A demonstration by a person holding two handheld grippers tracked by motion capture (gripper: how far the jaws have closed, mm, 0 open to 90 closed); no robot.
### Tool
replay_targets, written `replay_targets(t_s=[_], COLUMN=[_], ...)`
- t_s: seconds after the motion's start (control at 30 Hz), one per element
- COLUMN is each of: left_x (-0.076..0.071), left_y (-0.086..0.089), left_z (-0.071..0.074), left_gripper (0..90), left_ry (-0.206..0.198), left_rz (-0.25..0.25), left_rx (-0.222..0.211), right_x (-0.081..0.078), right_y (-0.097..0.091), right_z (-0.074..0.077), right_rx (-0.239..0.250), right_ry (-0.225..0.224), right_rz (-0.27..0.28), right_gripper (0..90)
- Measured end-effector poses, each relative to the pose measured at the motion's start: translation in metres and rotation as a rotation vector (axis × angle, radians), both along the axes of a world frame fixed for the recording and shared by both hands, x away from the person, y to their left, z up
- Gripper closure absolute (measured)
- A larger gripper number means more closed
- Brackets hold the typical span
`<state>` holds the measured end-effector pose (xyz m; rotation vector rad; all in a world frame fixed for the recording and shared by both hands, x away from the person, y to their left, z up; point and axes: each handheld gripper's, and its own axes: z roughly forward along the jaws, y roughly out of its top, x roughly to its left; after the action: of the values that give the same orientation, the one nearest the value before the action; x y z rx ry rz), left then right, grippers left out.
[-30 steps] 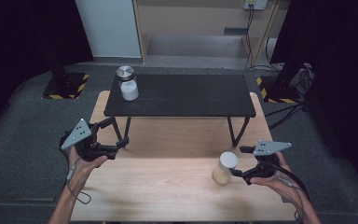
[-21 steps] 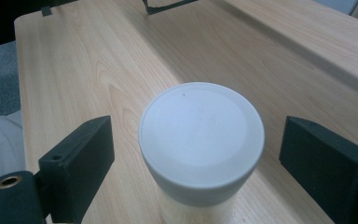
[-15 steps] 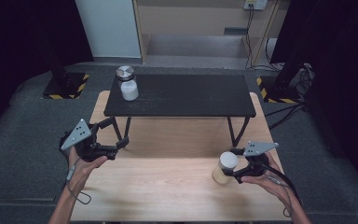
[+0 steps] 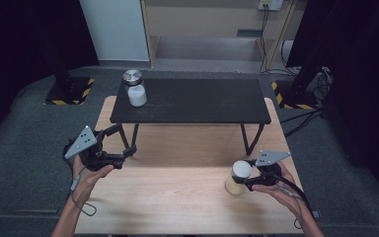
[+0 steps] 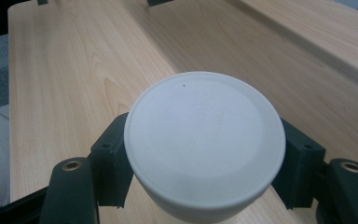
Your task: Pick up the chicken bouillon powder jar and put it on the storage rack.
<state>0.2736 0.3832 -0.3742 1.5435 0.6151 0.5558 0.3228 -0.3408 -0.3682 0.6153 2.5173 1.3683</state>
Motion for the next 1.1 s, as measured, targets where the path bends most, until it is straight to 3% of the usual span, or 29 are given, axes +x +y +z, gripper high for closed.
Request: replay_targets(t_s=[0.27, 0.47, 0.73, 0.83, 1.1], left_x=[0.000, 0.000, 0.000, 0.000, 0.000], left_y=[-0.002, -0.002, -0.004, -0.005, -0.006], left_z=[-0.001, -0.001, -0.001, -0.001, -0.001], left_gripper=[2.1, 2.1, 2.1, 2.1, 2.1], left_ry=[0.000, 0.000, 0.004, 0.004, 0.006], left_rz=[0.000, -0.001, -0.002, -0.002, -0.002], left_rx=[0.002, 0.005, 0.007, 0.010, 0.014], right_x=[0.001, 0.001, 0.002, 0.005, 0.014], right_y=[0.003, 0.000, -0.006, -0.004, 0.004], right_z=[0.009, 0.022, 0.064, 0.084, 0.126], right_rx=[-0.023, 0.002, 0.034, 0.023, 0.051], right_ry=[0.015, 0.010, -0.030, -0.046, -0.078], right_rz=[0.008, 0.013, 0.028, 0.050, 0.114], right_gripper=[33.2, 33.3, 33.3, 33.3, 33.3])
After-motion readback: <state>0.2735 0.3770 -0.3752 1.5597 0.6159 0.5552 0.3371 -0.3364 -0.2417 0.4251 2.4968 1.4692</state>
